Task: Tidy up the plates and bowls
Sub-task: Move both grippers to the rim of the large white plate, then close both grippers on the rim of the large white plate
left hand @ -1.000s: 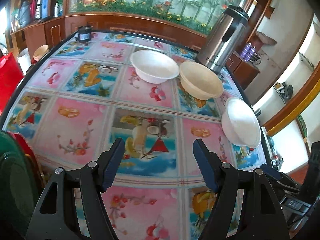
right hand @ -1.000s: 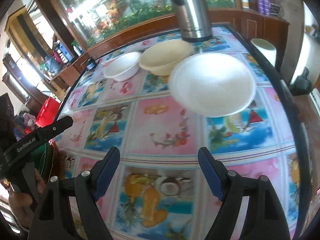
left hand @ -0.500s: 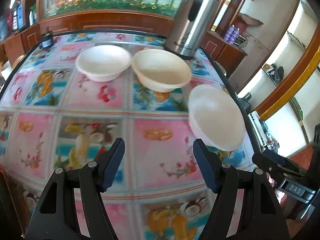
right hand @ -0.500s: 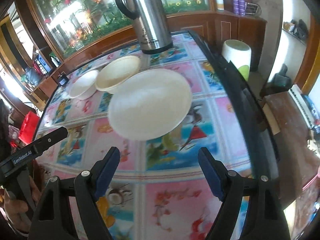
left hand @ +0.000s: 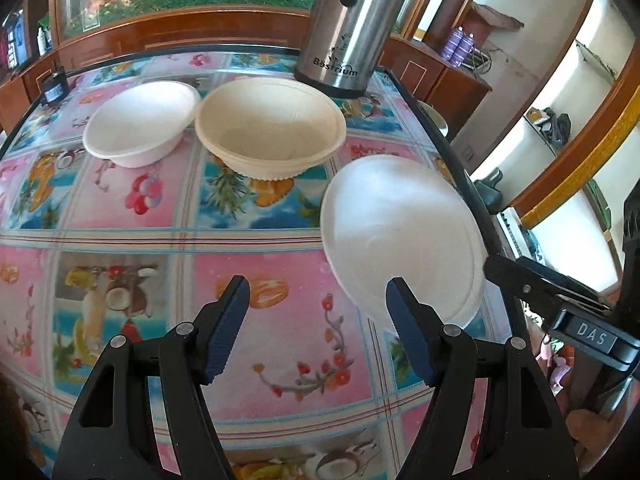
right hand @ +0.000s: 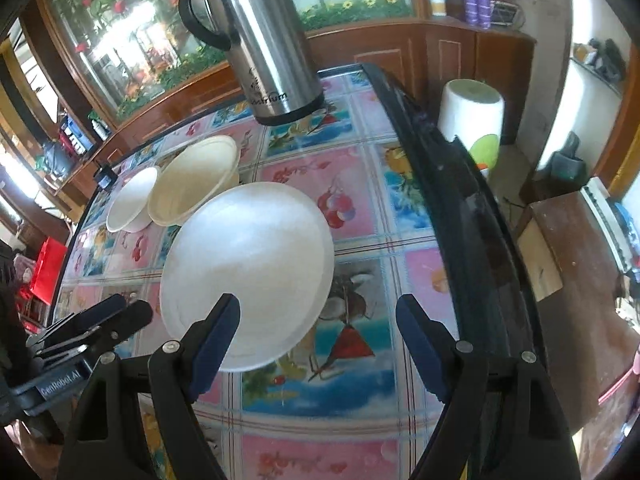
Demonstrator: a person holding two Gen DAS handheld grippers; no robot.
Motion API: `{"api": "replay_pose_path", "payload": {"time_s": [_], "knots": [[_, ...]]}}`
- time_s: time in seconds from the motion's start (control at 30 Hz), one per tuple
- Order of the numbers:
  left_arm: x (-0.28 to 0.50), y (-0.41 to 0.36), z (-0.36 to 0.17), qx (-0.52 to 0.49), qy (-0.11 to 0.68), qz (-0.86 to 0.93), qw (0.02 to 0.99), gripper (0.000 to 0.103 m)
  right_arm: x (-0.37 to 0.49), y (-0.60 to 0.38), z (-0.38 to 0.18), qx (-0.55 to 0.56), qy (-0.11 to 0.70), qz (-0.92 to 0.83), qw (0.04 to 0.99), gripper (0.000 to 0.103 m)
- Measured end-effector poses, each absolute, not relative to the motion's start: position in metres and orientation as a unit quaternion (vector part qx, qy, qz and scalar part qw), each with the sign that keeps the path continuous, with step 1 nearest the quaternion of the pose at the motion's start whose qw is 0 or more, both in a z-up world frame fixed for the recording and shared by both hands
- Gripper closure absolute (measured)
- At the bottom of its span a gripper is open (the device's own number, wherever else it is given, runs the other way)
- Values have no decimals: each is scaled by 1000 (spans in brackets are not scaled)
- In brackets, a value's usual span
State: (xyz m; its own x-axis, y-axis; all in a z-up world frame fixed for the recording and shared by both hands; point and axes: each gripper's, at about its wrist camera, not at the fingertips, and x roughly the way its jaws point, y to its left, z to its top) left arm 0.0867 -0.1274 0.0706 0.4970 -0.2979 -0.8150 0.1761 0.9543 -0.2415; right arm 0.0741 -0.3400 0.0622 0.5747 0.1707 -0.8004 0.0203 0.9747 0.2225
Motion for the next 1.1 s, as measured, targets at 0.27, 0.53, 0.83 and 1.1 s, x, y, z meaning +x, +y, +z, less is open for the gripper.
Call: {"api": "replay_pose_path", "payload": {"time_s": [0.27, 0.53, 0.83, 1.1], "knots": [[95, -142, 59, -52, 484, -130, 864, 32, 85, -339, 56, 82, 459, 44, 884, 22], [105, -150, 51, -44, 486, -126, 864, 32, 94, -343, 52, 76, 465, 42, 881, 22], [111, -157, 43, -43, 494, -126, 859, 32, 103, -342, 50, 63, 464, 45, 882, 22], [114, -161, 38, -40, 501, -128, 855, 32, 109, -341, 45, 38, 474, 46, 879, 37]]}}
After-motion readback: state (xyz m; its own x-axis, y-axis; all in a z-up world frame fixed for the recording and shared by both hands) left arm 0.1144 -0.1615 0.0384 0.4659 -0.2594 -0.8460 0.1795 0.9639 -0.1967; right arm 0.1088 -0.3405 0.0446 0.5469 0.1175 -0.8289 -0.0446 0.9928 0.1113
